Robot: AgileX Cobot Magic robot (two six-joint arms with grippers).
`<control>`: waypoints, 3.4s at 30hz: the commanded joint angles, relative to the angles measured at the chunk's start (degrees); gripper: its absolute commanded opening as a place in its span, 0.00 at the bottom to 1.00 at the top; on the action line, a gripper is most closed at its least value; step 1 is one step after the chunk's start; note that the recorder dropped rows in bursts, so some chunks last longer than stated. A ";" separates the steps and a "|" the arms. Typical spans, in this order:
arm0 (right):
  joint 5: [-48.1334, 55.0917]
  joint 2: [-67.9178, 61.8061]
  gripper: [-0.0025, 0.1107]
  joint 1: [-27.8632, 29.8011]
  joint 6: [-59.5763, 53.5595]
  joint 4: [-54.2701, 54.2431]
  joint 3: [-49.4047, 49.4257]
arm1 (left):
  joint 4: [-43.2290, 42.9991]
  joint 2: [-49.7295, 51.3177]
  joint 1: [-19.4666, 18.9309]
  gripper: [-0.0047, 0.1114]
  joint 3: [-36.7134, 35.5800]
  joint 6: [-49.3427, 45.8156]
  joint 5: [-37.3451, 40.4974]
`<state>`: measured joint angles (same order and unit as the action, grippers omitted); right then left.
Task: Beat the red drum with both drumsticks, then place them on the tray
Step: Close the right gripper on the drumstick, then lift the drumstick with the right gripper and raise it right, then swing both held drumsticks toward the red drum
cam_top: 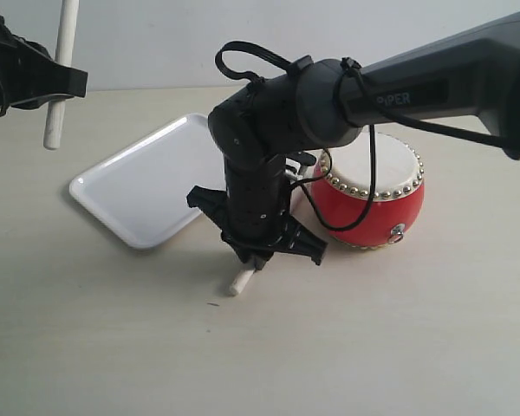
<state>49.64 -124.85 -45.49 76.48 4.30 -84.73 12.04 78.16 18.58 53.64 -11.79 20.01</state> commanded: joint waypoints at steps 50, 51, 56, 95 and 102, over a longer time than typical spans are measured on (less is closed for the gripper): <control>20.32 47.56 0.02 15.58 -77.15 -2.09 14.05 | 7.60 0.51 9.60 0.04 3.68 -5.74 30.57; 20.32 47.56 0.02 16.27 -78.04 -2.59 15.67 | 7.74 1.67 10.06 0.04 4.64 -5.74 30.65; 20.32 47.61 0.02 19.70 -82.97 -5.21 19.40 | 5.23 4.76 12.85 0.04 7.57 -5.74 30.86; 16.53 62.69 0.02 25.93 -81.47 -0.94 37.57 | 1.71 22.47 23.95 0.04 28.51 -8.35 39.51; 15.44 58.37 0.02 31.06 -82.90 -5.79 37.57 | 1.70 22.47 23.95 0.04 28.51 -8.35 38.92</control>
<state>65.65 -64.80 -16.22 -5.34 0.80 -47.43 13.99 100.40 42.32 81.68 -19.96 59.54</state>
